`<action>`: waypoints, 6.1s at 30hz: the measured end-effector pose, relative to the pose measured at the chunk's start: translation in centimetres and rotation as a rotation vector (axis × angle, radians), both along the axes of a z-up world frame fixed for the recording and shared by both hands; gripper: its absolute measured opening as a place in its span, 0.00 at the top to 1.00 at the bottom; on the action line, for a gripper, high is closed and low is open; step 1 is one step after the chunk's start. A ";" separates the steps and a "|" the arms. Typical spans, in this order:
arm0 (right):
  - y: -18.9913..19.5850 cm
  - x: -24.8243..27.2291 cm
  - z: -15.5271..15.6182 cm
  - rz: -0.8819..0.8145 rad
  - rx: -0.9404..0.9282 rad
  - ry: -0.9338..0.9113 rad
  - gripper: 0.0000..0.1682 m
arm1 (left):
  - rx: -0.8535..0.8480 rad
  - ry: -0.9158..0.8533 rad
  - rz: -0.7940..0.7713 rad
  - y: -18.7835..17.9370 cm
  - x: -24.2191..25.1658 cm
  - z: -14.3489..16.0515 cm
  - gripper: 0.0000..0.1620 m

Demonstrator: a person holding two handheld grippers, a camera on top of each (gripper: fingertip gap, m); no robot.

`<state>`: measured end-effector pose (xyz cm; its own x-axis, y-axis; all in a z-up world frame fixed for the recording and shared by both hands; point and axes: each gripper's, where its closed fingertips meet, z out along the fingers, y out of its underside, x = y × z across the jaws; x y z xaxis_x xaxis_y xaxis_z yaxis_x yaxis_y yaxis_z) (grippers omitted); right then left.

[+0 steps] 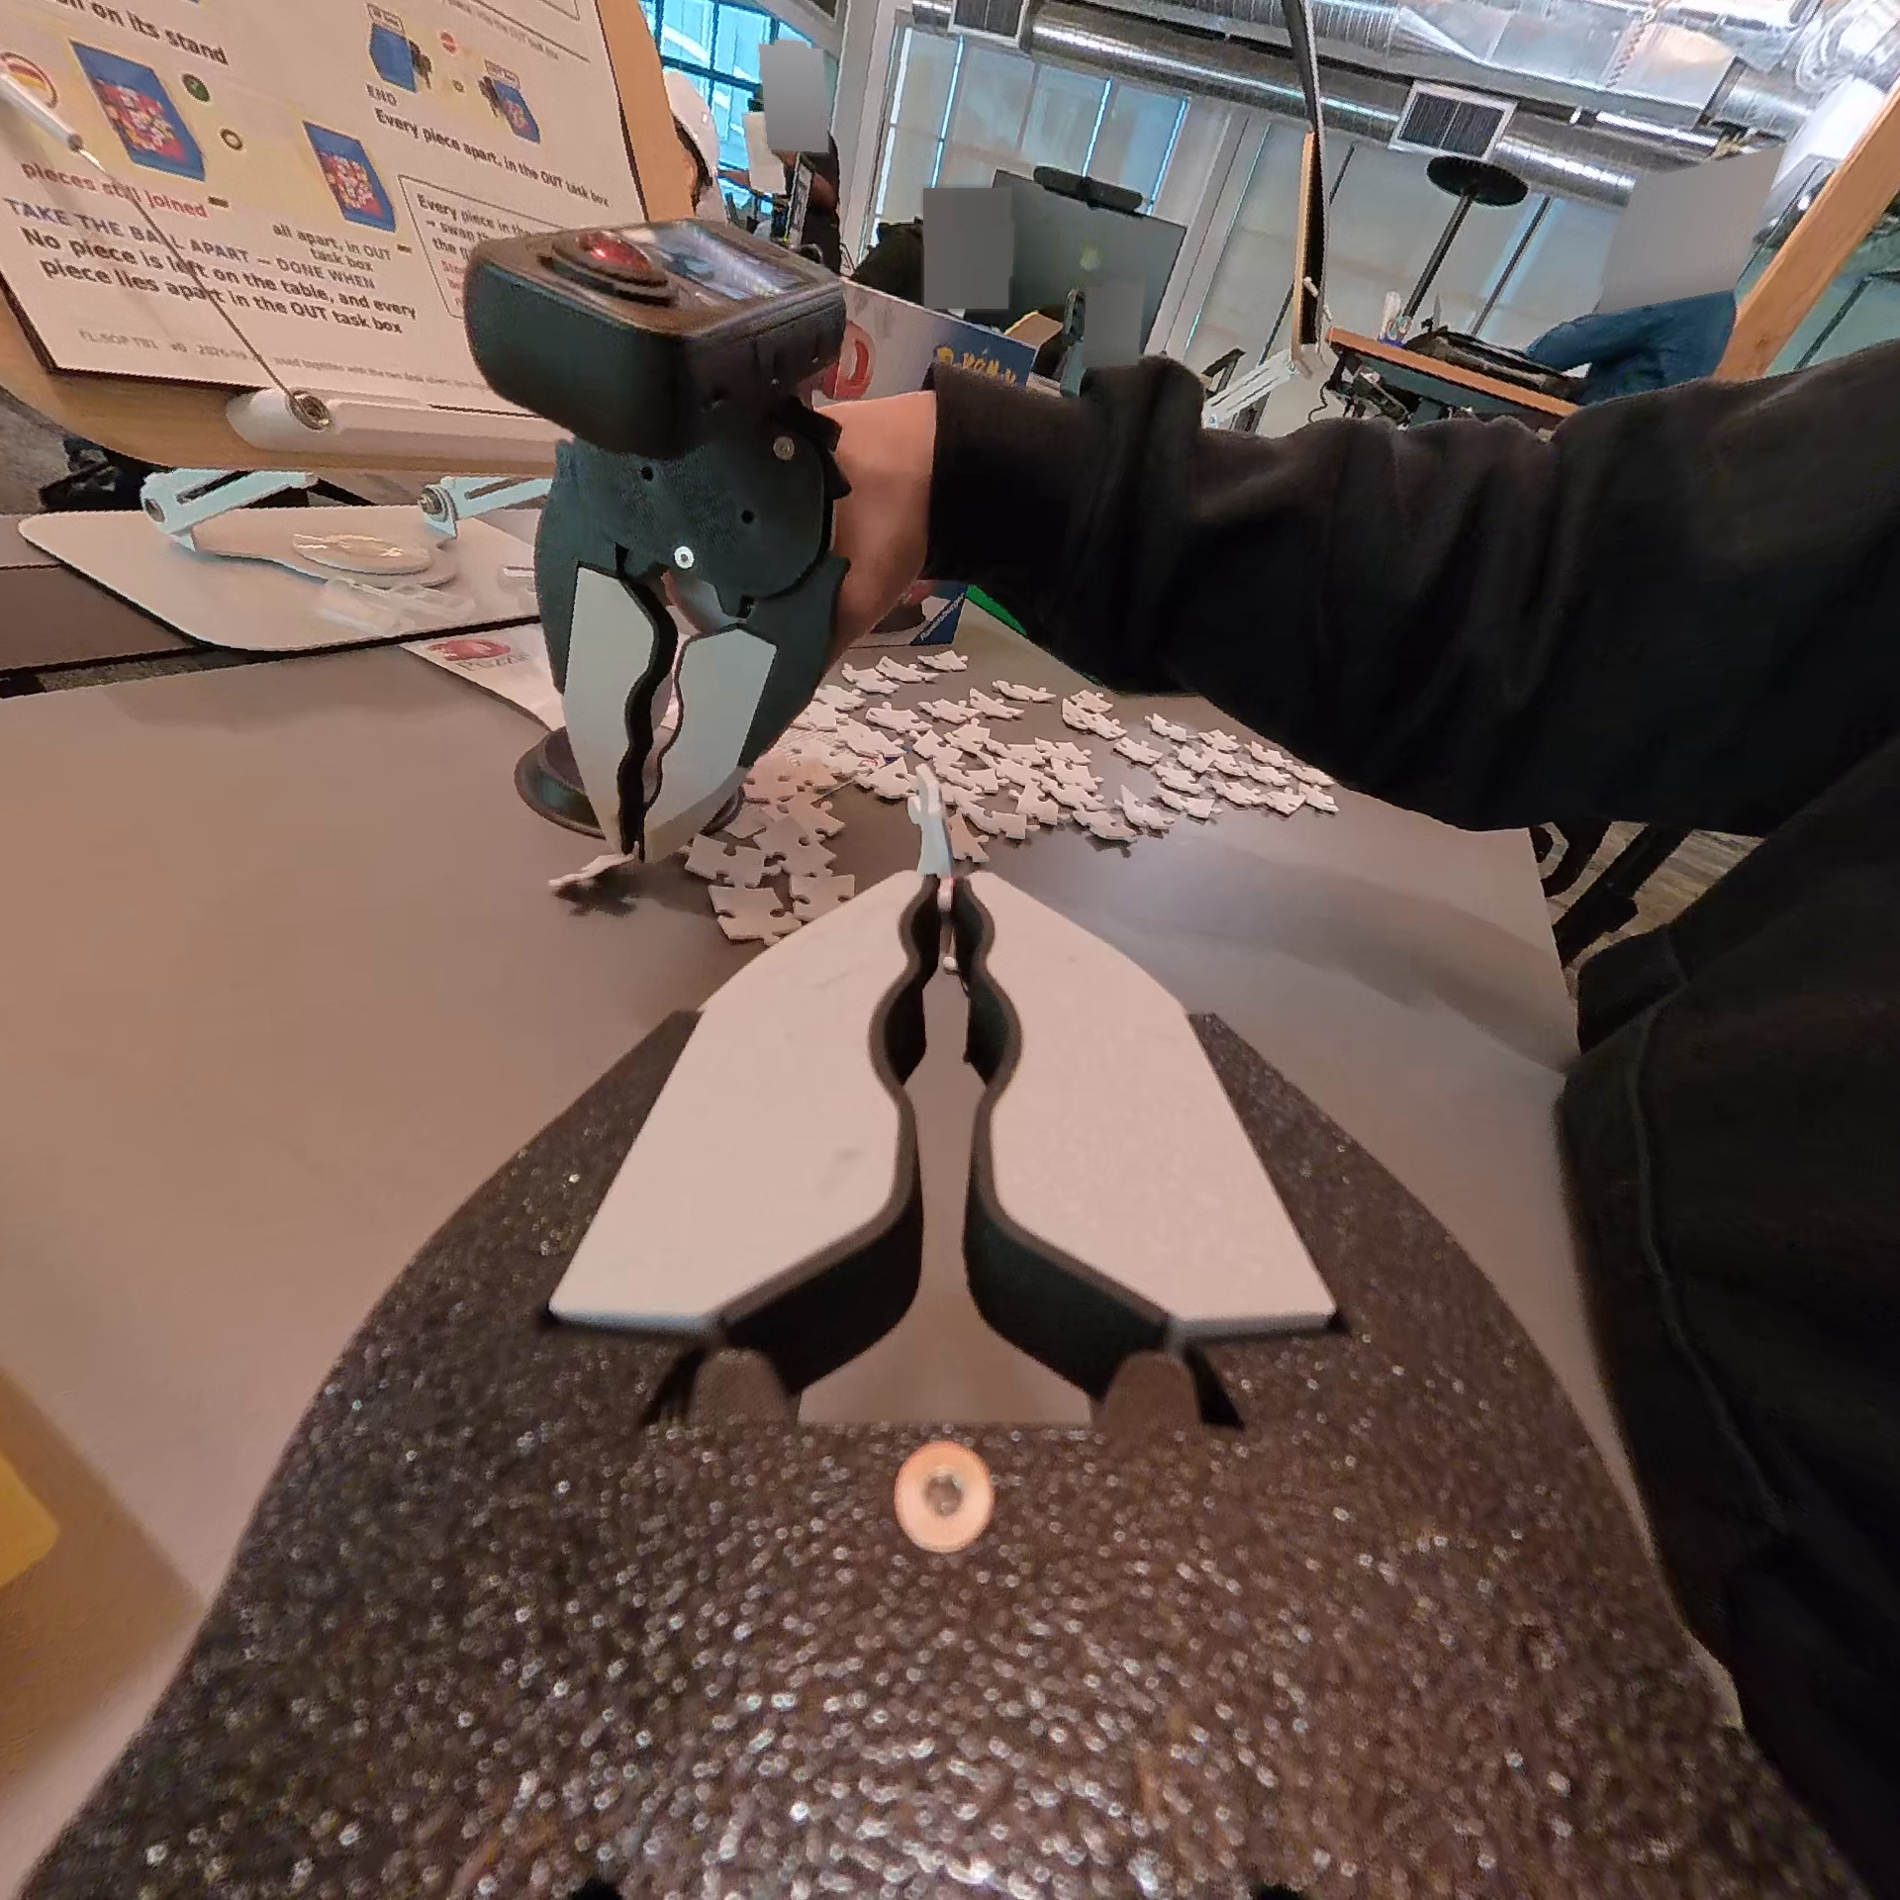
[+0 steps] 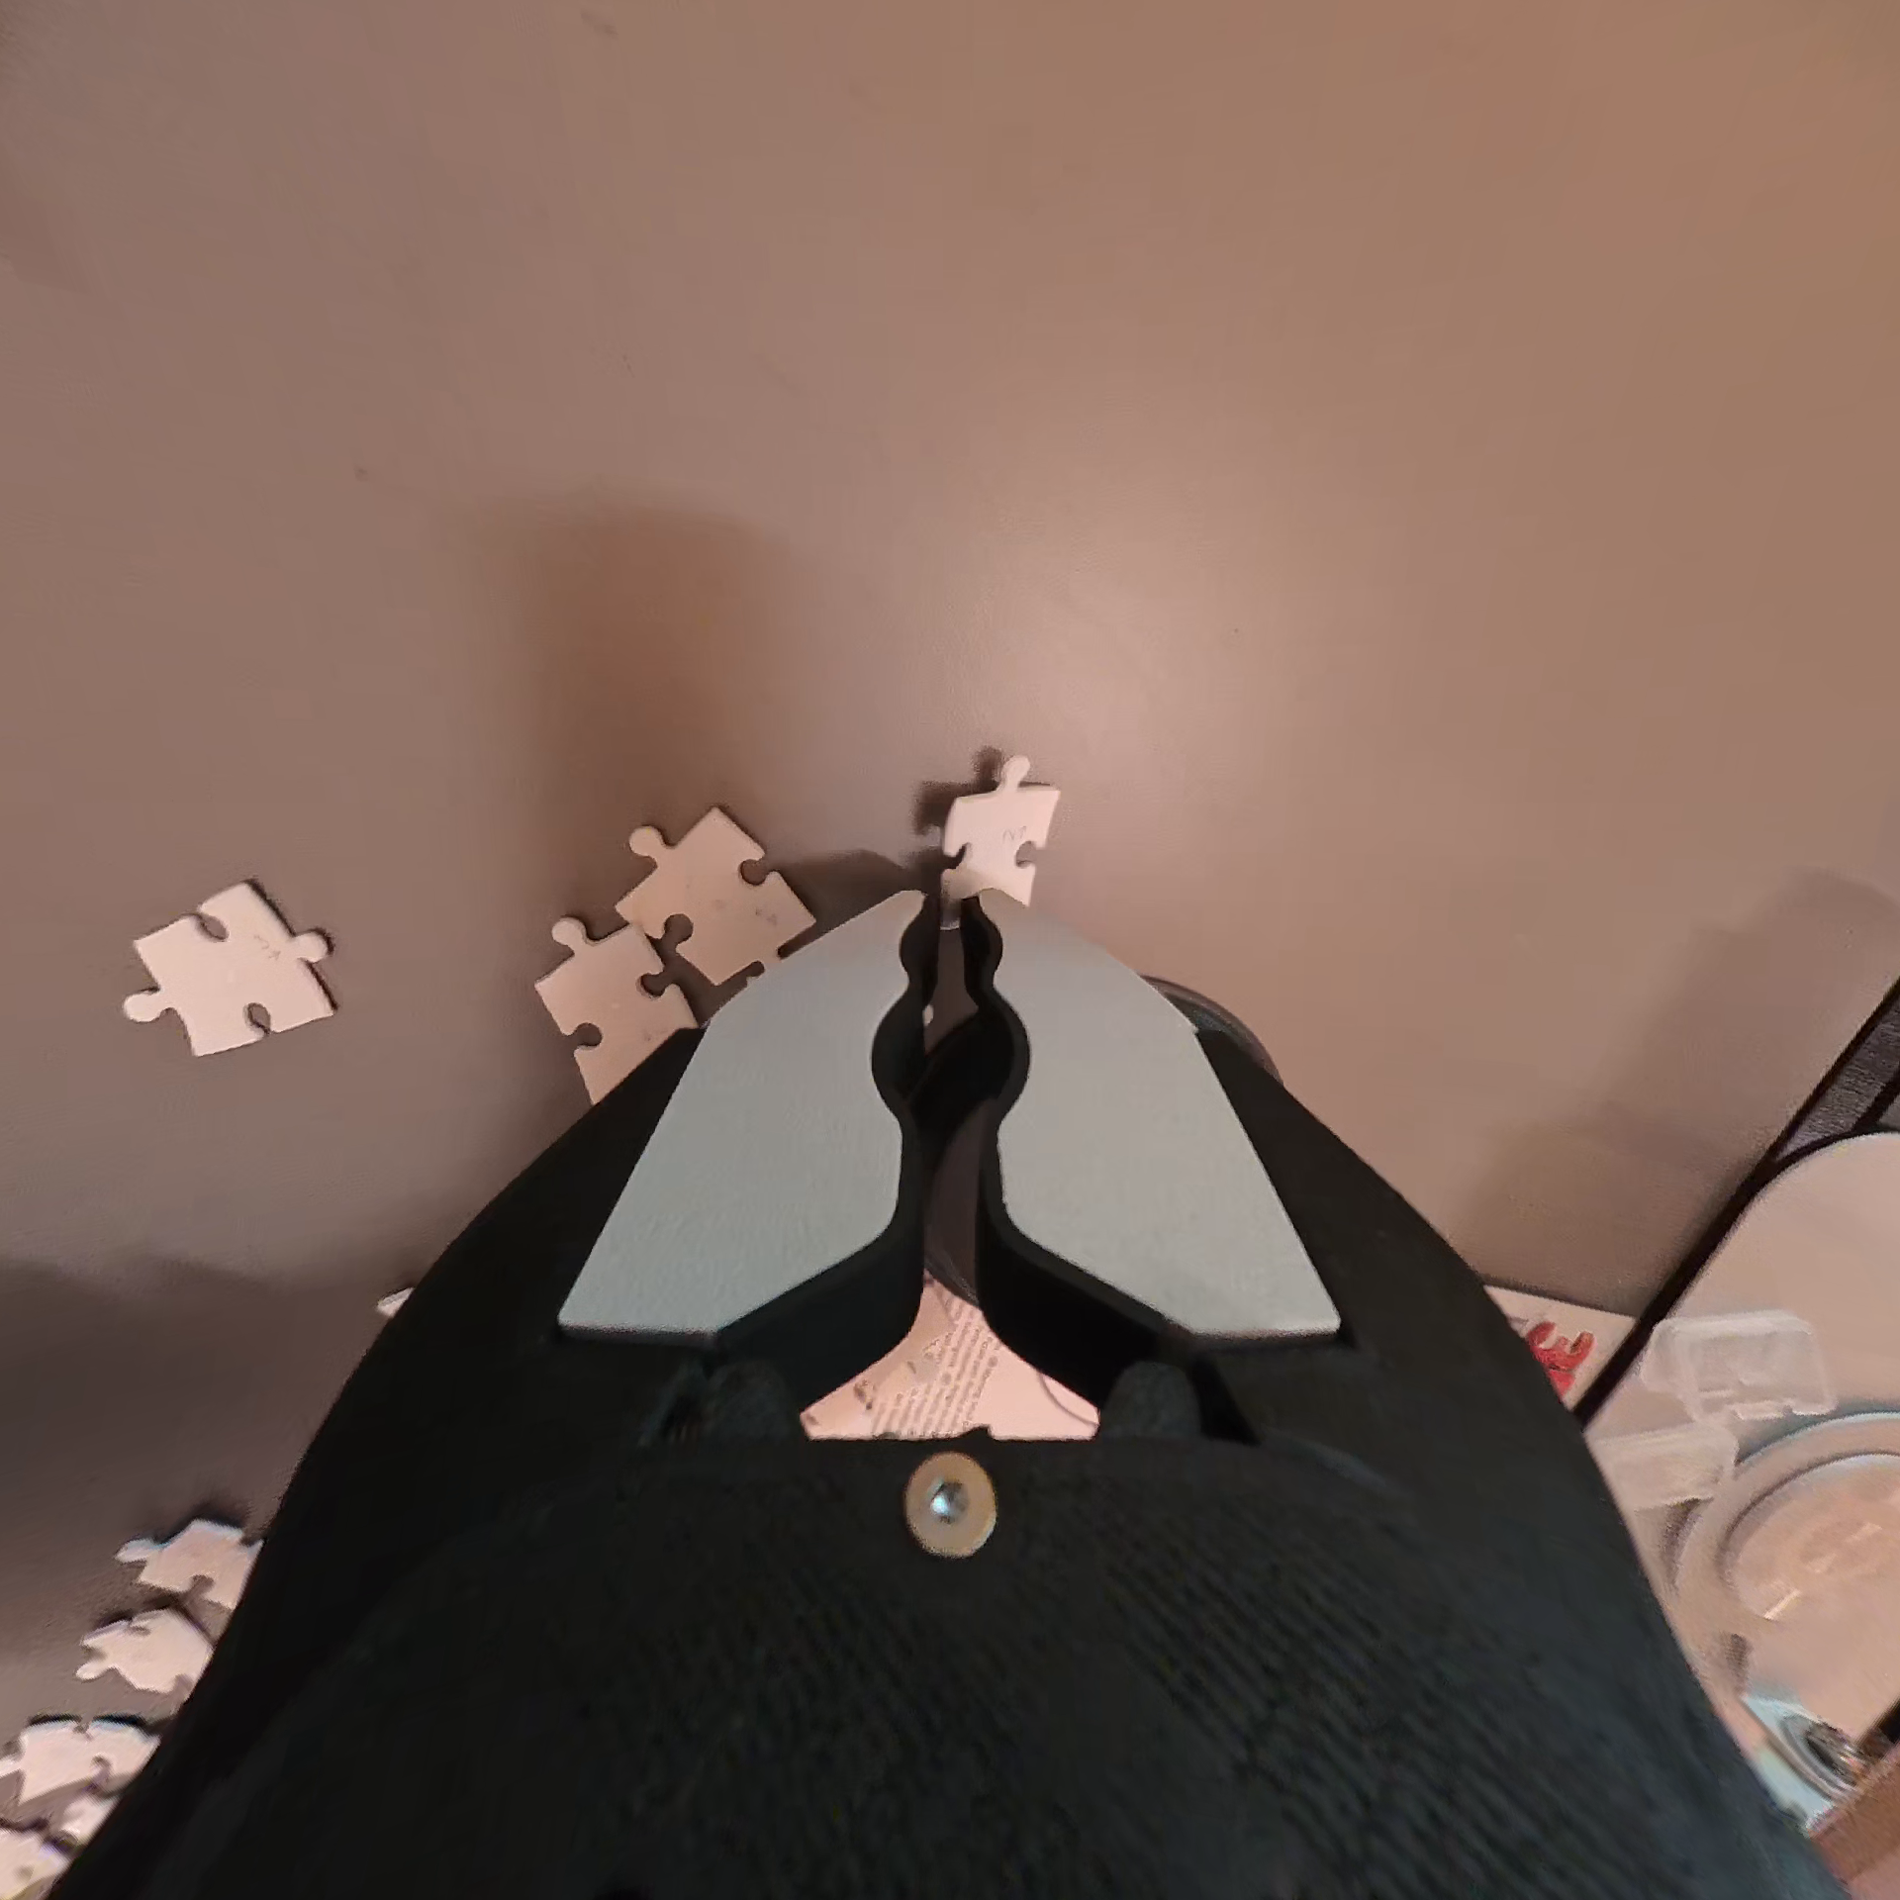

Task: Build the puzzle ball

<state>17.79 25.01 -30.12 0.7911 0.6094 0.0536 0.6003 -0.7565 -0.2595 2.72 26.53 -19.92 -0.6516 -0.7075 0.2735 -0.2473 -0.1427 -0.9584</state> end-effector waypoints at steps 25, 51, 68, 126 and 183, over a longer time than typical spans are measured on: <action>-6.2 -8.7 15.9 -0.252 0.408 1.354 0.99 | -0.190 0.027 -0.179 -5.0 1.5 4.1 0.99; -11.3 -9.0 16.6 -0.296 0.654 1.472 0.99 | -0.513 0.188 -0.398 -9.3 3.0 6.5 0.99; -12.9 -9.7 12.8 -0.242 0.361 1.054 0.99 | -0.427 0.288 -0.380 -10.0 3.7 5.9 0.99; -9.7 -10.5 17.0 -0.167 0.572 1.387 0.99 | -0.597 0.197 -0.205 -8.6 6.1 8.0 0.99; -7.0 -8.4 17.6 -0.346 0.756 1.537 0.99 | -0.614 0.170 -0.104 -7.0 6.8 8.9 0.99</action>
